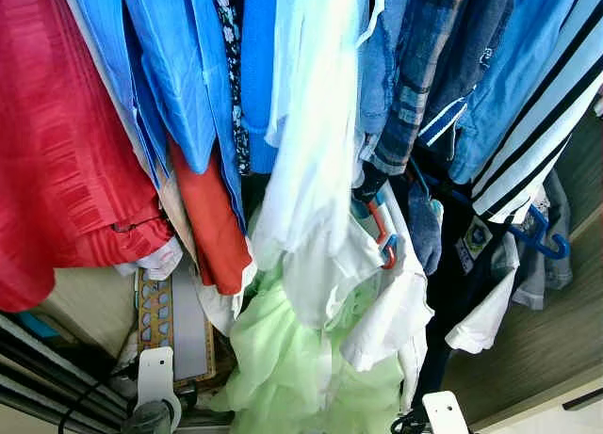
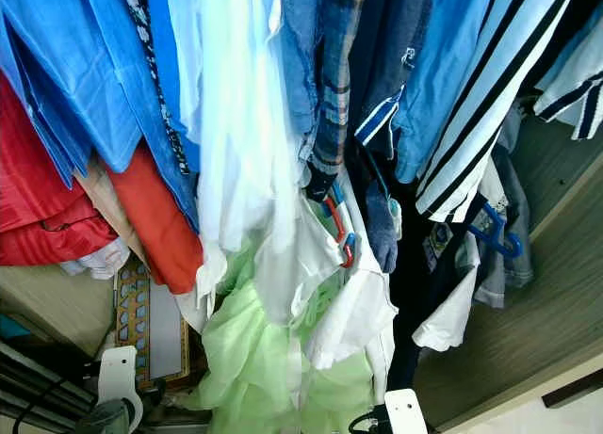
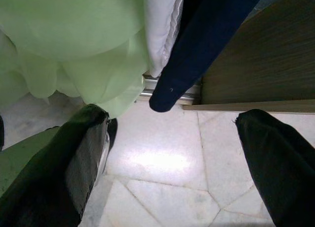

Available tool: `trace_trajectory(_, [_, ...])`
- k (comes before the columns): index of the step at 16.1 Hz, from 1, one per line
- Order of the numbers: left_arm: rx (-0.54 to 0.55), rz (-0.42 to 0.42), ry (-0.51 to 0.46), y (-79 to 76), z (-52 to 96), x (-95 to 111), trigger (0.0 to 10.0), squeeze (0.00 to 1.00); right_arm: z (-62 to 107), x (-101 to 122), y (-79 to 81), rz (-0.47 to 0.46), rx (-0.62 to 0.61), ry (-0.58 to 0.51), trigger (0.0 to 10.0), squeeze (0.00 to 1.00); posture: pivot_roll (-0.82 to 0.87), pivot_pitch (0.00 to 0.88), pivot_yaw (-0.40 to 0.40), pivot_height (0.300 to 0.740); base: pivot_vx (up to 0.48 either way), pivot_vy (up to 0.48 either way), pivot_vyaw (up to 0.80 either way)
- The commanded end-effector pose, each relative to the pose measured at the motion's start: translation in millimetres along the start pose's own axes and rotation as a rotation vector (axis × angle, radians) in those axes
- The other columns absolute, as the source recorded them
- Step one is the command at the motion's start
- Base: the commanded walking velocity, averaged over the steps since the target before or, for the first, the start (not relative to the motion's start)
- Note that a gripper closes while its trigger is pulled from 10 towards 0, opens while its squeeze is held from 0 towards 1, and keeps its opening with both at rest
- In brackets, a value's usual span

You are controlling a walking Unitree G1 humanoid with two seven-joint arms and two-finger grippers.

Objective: Clean up the room

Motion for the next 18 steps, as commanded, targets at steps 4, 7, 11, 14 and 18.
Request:
trace_trajectory(4, [-0.14, 0.234, -0.125, 34.7, -2.8, 91, 10.0, 0.0, -14.0, 178, -40.2, -0.218, -0.106, -0.249, 10.0, 0.0, 0.01, 0.0, 0.046, 0.74, 0.0, 0.0, 0.0])
trace_trajectory(7, [-0.089, 0.155, 0.102, 46.0, 7.9, -28, 10.0, 0.0, -13.9, 65, -48.6, -0.098, -0.105, 0.055, 10.0, 0.0, 0.01, 0.0, -0.015, 0.74, 0.0, 0.0, 0.0])
trace_trajectory(11, [-0.097, 0.145, 0.111, 40.7, 8.4, -32, 10.0, 0.0, -15.4, 69, -41.5, -0.082, -0.094, 0.053, 10.0, 0.0, 0.02, 0.0, -0.011, 0.74, 0.0, 0.0, 0.0])
trace_trajectory(14, [-0.118, 0.161, 0.114, 32.0, 7.8, -32, 10.0, 0.0, -15.8, 69, -39.7, -0.094, -0.09, 0.065, 10.0, 0.0, 0.02, 0.0, -0.01, 0.74, 0.0, 0.0, 0.0])
trace_trajectory(18, [-0.156, 0.072, 0.028, 36.2, 4.4, -6, 10.0, 0.0, -15.6, 78, -46.1, -0.09, -0.124, 0.011, 10.0, 0.0, 0.02, 0.0, -0.013, 0.74, 0.0, 0.0, 0.0])
Point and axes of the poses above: a point about 5 cm out from each wrist's last joint towards the gripper, its own z axis pointing back from the gripper into the wrist, its own x axis along the axis of the wrist's last joint, y = z × x, the point moved 3 cm from there along -z, pointing out of the wrist towards the gripper, and after that the axes turned 4 degrees about -z, right-handed, at the moved point
